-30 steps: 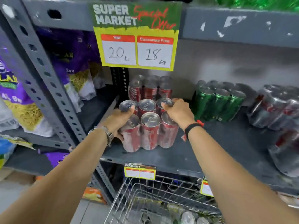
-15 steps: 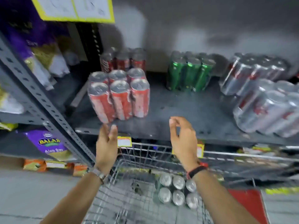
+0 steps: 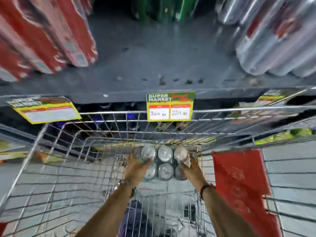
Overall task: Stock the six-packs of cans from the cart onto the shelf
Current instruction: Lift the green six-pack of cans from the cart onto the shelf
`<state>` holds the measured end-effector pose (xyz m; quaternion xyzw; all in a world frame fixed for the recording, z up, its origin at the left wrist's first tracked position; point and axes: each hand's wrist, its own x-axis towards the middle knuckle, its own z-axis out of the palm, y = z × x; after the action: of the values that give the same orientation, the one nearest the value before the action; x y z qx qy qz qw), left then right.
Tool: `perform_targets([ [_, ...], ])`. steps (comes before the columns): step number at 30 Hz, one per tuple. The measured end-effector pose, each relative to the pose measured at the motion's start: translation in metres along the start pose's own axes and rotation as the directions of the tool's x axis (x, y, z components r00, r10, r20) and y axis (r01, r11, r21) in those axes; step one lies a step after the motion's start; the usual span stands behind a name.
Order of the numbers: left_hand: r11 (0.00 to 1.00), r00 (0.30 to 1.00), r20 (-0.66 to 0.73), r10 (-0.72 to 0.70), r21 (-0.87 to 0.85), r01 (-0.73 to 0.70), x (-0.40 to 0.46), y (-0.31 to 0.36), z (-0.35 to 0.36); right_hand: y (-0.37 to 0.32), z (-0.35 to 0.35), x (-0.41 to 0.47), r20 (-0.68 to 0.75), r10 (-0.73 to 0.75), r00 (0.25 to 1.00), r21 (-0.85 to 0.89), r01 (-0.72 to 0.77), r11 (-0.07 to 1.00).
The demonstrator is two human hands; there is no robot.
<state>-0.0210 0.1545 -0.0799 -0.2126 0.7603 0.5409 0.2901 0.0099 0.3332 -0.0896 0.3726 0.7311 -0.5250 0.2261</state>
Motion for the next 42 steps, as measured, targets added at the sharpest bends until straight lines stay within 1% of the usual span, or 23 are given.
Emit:
perform_targets([
  [2,0.986,0.993,0.060,-0.103,-0.128,0.110,0.017,-0.008,0.007,0.005,0.002,0.005,0.102,0.087,0.991,0.095,-0.096,0.991],
  [4,0.972,0.990,0.043,-0.131,-0.188,0.137,0.025,-0.011,0.013,0.008,0.002,0.008,0.160,0.089,0.983,0.154,-0.114,0.982],
  [6,0.967,0.985,0.070,-0.156,-0.191,0.167,0.026,-0.009,0.016,0.007,0.002,0.008,0.146,0.066,0.987,0.186,-0.093,0.978],
  [8,0.962,0.985,0.067,-0.160,-0.212,0.171,0.024,-0.008,0.017,0.002,0.003,0.002,0.096,0.024,0.995,0.197,-0.042,0.980],
  [11,0.972,0.992,-0.013,-0.122,-0.205,0.117,0.006,-0.006,0.013,-0.008,0.002,-0.017,0.028,-0.051,0.998,0.141,0.047,0.989],
  [14,0.974,0.996,-0.026,-0.086,-0.215,0.079,-0.025,0.009,0.008,-0.022,-0.010,-0.042,-0.016,-0.118,0.993,0.020,0.119,0.993],
  [17,0.980,0.998,-0.058,-0.010,-0.201,-0.002,-0.064,0.035,-0.003,-0.044,-0.029,-0.074,-0.034,-0.222,0.974,-0.091,0.218,0.972],
  [19,0.980,0.993,-0.097,0.069,-0.177,-0.086,-0.090,0.055,-0.014,-0.062,-0.044,-0.100,-0.058,-0.279,0.958,-0.128,0.270,0.954],
  [22,0.966,0.969,-0.145,0.199,-0.135,-0.219,-0.130,0.091,-0.034,-0.097,-0.069,-0.139,-0.095,-0.386,0.918,-0.208,0.361,0.909],
  [26,0.905,0.890,-0.210,0.405,-0.047,-0.423,-0.172,0.145,-0.062,-0.151,-0.102,-0.189,-0.150,-0.515,0.844,-0.337,0.446,0.829],
  [29,0.841,0.803,-0.290,0.521,0.010,-0.541,-0.195,0.186,-0.080,-0.190,-0.119,-0.219,-0.168,-0.584,0.794,-0.301,0.523,0.798],
  [31,0.827,0.767,-0.350,0.538,0.041,-0.561,-0.203,0.214,-0.092,-0.219,-0.127,-0.229,-0.171,-0.615,0.770,-0.312,0.550,0.775],
  [33,0.814,0.741,-0.381,0.553,0.058,-0.578,-0.205,0.239,-0.104,-0.251,-0.132,-0.232,-0.151,-0.626,0.765,-0.307,0.565,0.766],
  [35,0.800,0.732,-0.356,0.580,0.078,-0.596,-0.200,0.262,-0.114,-0.281,-0.133,-0.229,-0.140,-0.634,0.760,-0.235,0.597,0.767],
  [37,0.796,0.749,-0.316,0.582,0.035,-0.604,-0.189,0.283,-0.123,-0.308,-0.131,-0.217,-0.115,-0.637,0.763,-0.166,0.617,0.769],
  [39,0.812,0.777,-0.297,0.556,-0.004,-0.583,-0.170,0.302,-0.131,-0.331,-0.126,-0.198,-0.080,-0.623,0.778,-0.134,0.611,0.780],
  [42,0.821,0.792,-0.302,0.530,-0.052,-0.569,-0.136,0.324,-0.136,-0.358,-0.119,-0.166,-0.068,-0.601,0.796,-0.109,0.593,0.798],
])
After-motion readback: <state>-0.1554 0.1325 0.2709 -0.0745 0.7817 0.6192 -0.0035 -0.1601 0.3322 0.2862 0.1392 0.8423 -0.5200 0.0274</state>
